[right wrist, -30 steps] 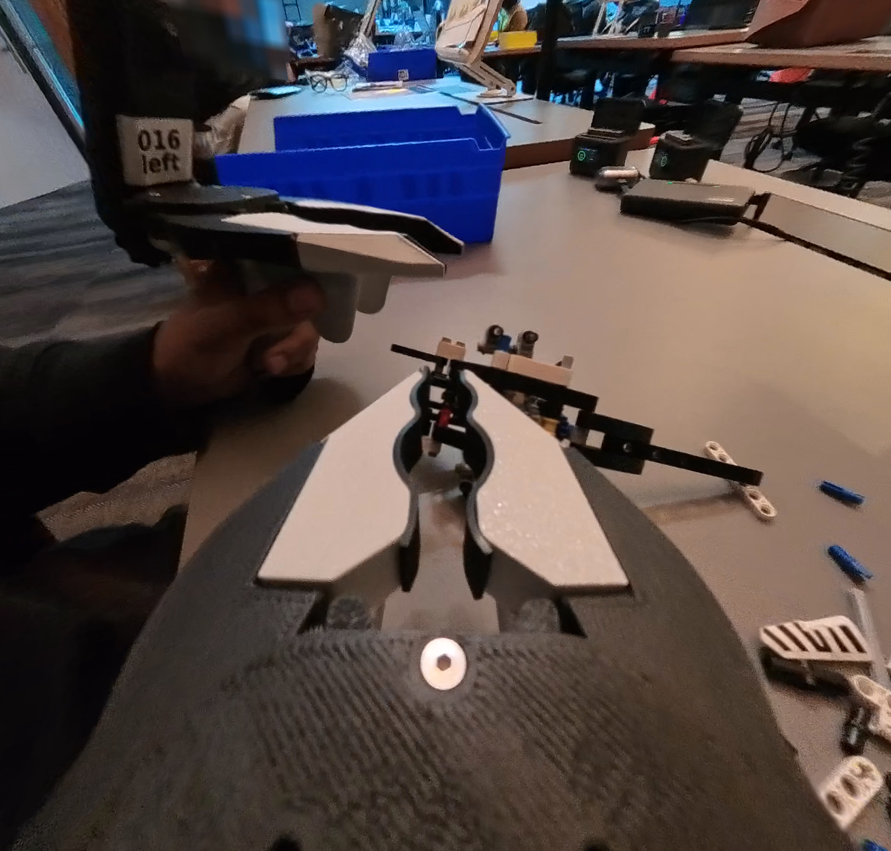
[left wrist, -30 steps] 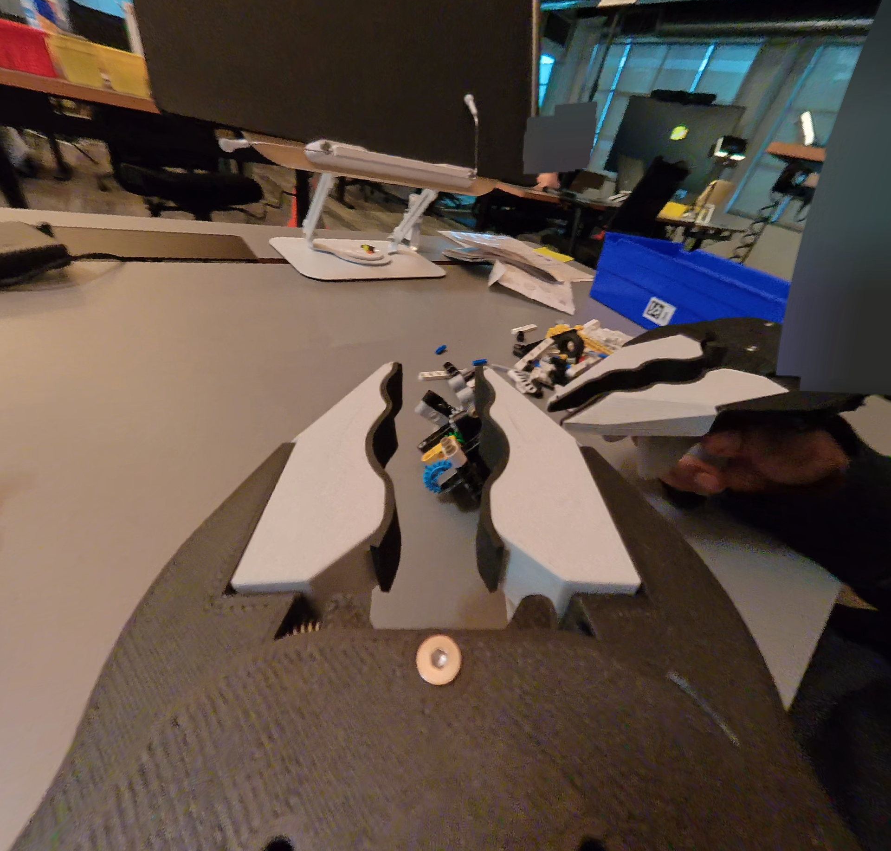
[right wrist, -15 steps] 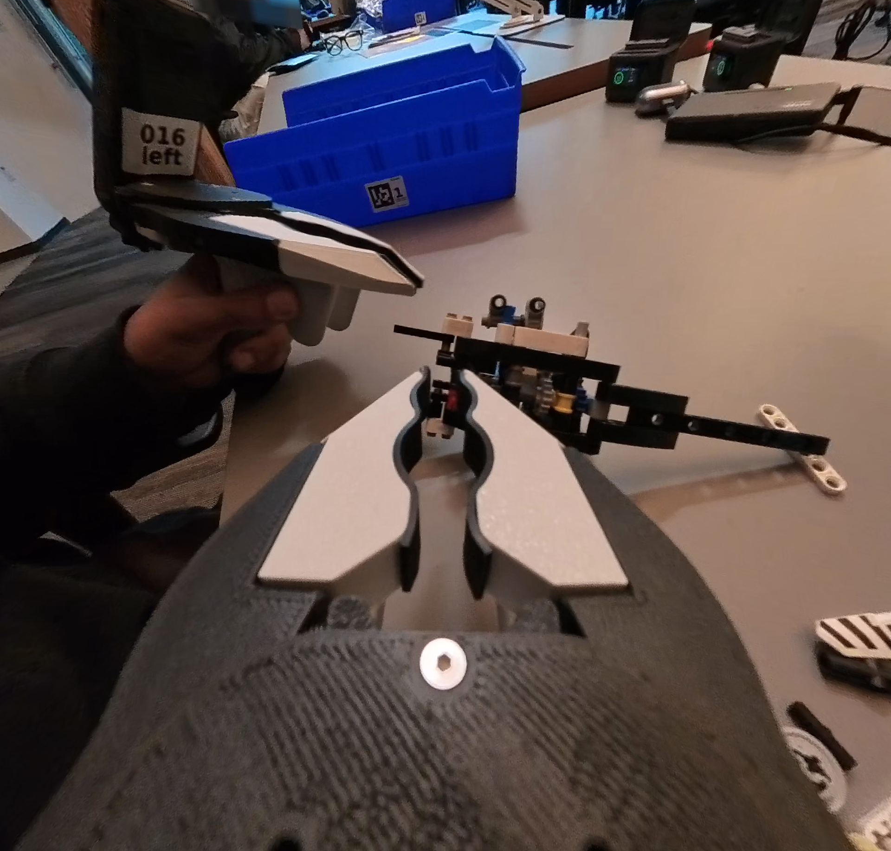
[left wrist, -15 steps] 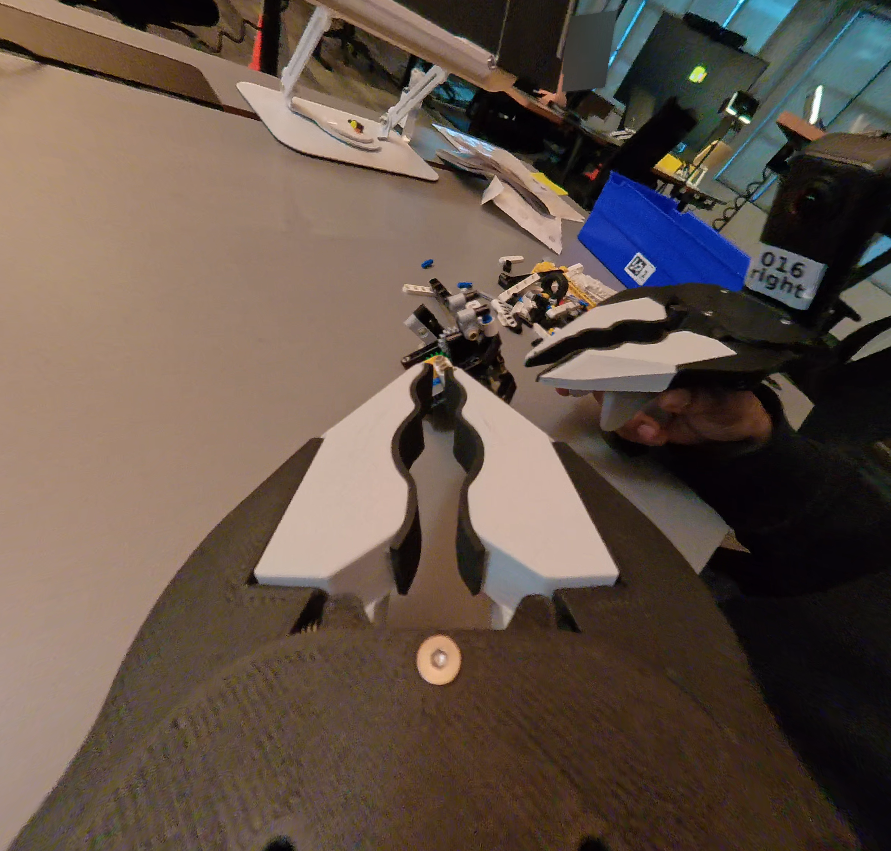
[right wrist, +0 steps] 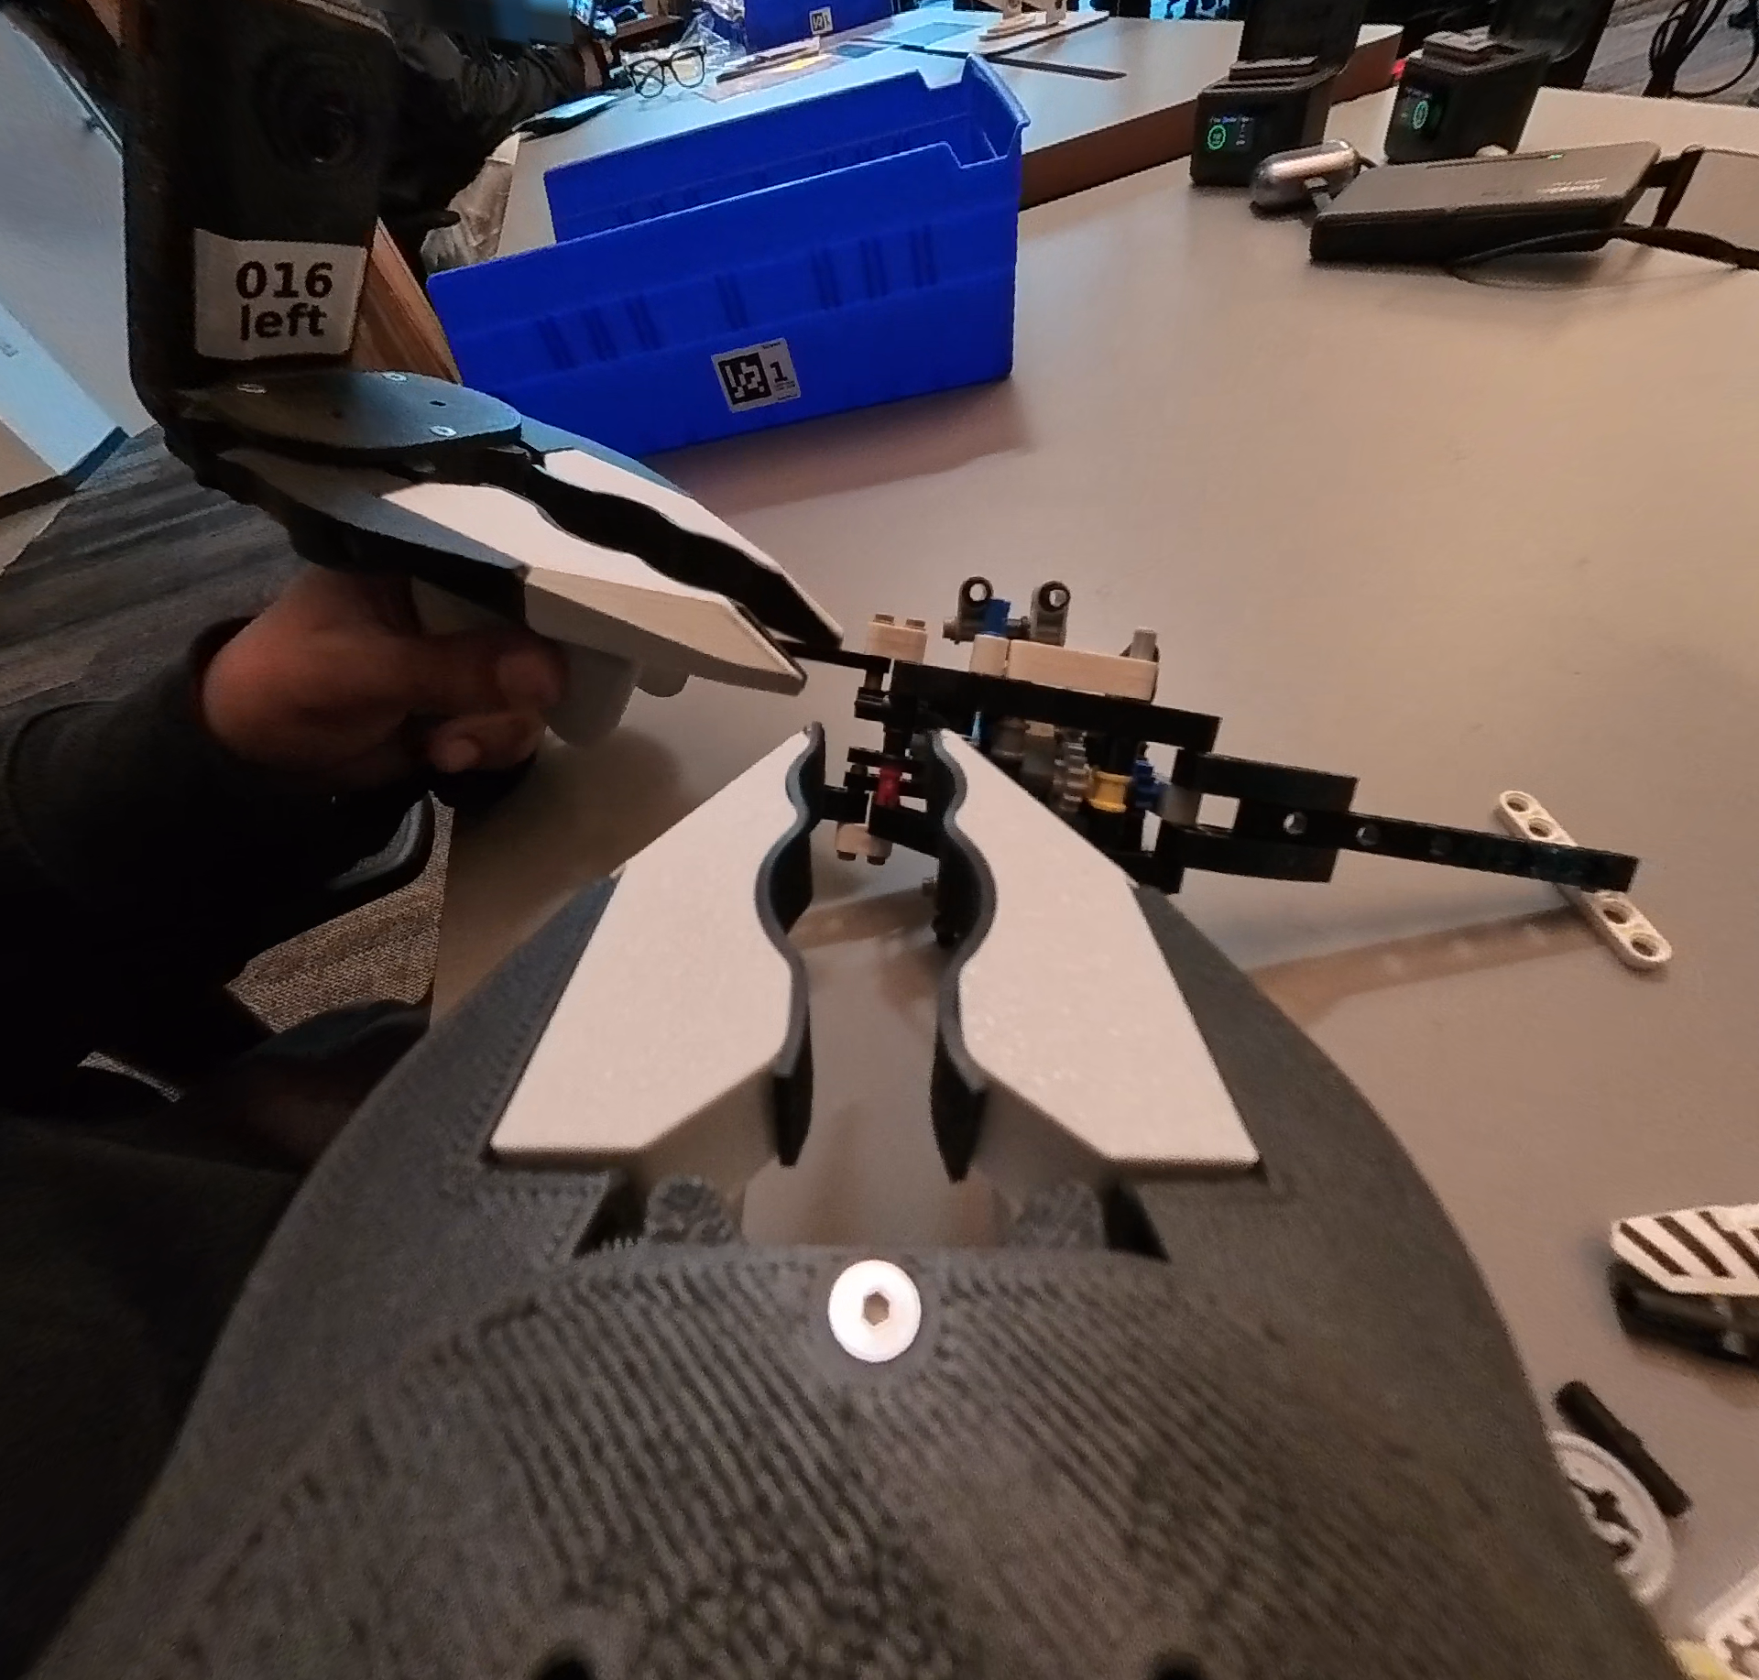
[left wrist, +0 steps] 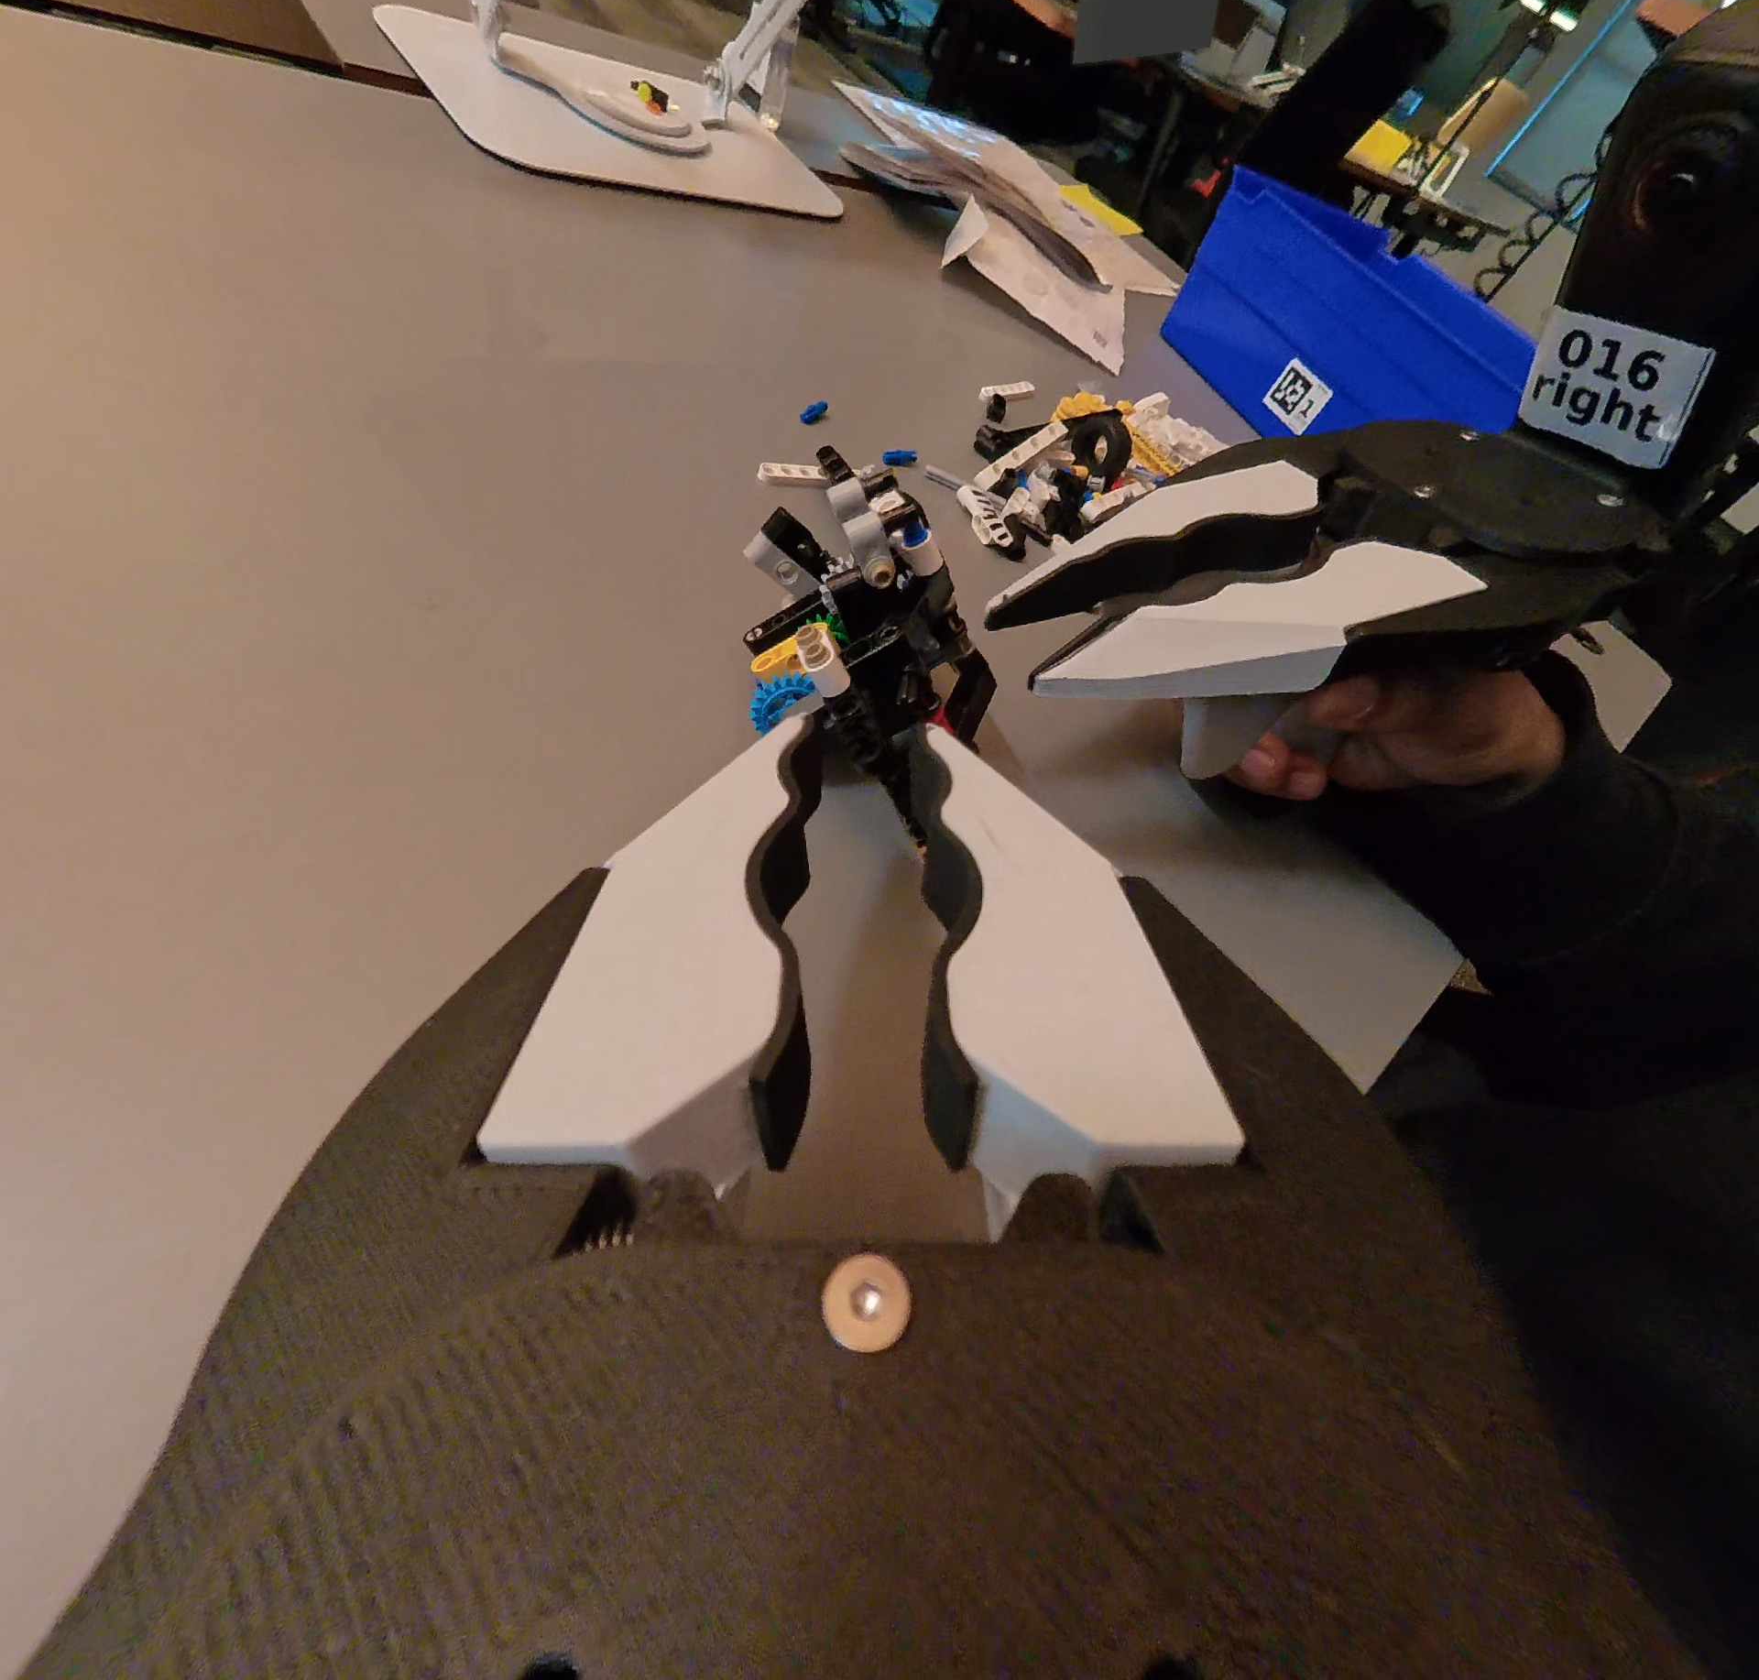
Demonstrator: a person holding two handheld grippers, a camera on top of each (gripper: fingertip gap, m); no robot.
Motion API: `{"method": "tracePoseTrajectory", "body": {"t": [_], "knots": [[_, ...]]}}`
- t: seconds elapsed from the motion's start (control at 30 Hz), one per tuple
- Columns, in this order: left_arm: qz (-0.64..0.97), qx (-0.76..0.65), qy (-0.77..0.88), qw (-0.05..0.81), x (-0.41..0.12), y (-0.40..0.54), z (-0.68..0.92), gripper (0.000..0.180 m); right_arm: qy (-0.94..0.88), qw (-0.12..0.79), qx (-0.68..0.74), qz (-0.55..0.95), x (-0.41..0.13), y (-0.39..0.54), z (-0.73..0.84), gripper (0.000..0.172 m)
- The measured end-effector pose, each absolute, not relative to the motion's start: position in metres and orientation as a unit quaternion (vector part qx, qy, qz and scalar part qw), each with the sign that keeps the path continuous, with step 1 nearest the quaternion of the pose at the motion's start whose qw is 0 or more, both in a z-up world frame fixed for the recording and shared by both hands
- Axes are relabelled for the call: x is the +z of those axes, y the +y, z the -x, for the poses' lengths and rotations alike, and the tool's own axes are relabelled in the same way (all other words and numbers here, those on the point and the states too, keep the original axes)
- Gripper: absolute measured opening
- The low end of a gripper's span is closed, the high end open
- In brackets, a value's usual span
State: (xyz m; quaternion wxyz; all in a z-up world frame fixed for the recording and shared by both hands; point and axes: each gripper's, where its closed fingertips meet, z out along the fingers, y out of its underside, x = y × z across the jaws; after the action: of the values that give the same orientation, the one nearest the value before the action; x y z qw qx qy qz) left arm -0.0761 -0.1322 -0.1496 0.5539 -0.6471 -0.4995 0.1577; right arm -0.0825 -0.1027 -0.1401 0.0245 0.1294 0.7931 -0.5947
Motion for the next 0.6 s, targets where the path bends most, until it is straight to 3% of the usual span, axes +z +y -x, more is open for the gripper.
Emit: {"method": "tracePoseTrajectory", "body": {"t": [0.6], "knots": [[0.636, 0.143, -0.509, 0.561, -0.1502, -0.1349, 0.0773, 0.016, 0.783, 0.013, -0.603, -0.156, -0.1373, -0.0989, 0.0918, 0.016]]}}
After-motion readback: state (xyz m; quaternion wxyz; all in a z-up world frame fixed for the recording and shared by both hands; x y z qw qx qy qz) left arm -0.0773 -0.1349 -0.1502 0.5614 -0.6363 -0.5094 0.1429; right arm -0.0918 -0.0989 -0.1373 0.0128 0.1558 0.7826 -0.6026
